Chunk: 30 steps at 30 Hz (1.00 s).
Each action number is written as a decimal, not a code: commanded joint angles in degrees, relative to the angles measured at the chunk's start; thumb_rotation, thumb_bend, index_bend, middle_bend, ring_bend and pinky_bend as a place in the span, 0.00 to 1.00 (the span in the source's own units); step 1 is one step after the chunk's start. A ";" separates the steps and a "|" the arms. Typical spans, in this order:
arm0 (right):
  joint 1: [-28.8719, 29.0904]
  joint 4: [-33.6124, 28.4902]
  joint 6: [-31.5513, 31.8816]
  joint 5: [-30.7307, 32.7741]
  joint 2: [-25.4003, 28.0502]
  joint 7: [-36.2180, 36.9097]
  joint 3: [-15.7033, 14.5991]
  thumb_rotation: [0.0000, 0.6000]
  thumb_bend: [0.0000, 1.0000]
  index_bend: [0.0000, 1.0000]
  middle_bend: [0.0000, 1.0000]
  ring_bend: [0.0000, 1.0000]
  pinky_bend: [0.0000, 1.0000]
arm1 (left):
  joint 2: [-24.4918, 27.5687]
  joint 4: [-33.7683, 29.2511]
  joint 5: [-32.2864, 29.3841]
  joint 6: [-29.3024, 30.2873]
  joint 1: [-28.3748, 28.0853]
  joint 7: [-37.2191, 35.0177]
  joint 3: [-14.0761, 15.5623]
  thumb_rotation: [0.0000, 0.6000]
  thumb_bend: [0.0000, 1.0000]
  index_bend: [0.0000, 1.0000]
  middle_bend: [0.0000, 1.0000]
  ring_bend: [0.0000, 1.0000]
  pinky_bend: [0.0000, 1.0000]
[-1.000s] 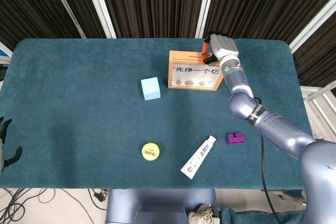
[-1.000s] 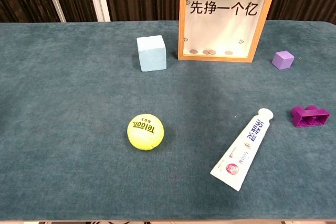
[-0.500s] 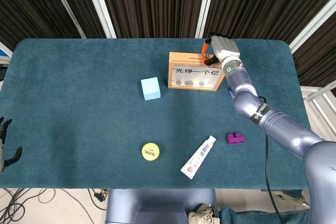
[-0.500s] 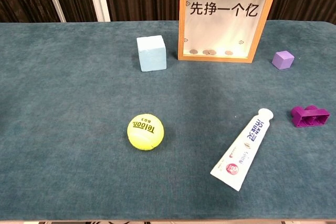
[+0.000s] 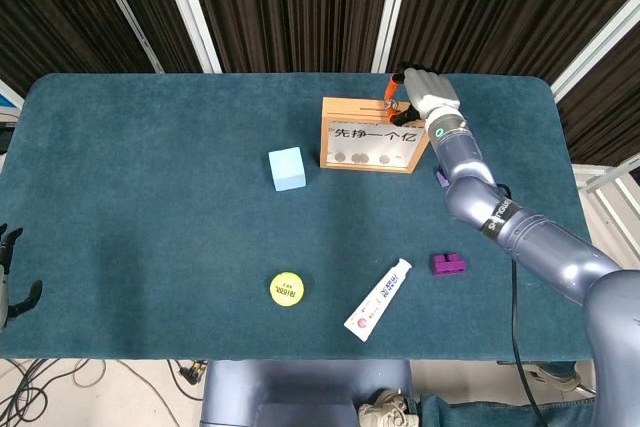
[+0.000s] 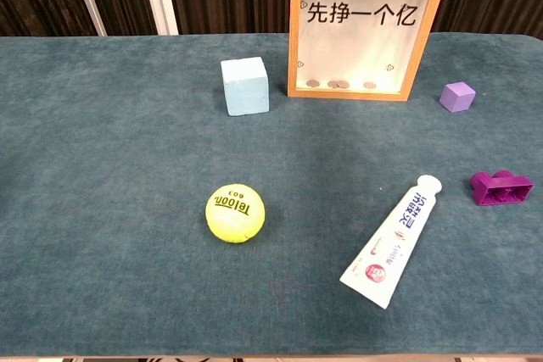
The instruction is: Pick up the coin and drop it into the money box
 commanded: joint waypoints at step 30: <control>-1.29 -6.74 3.69 -5.17 4.61 5.51 0.12 1.00 0.50 0.39 0.08 0.00 0.00 | 0.03 0.00 -0.08 0.08 0.01 0.17 0.06 1.00 0.34 0.13 0.01 0.00 0.00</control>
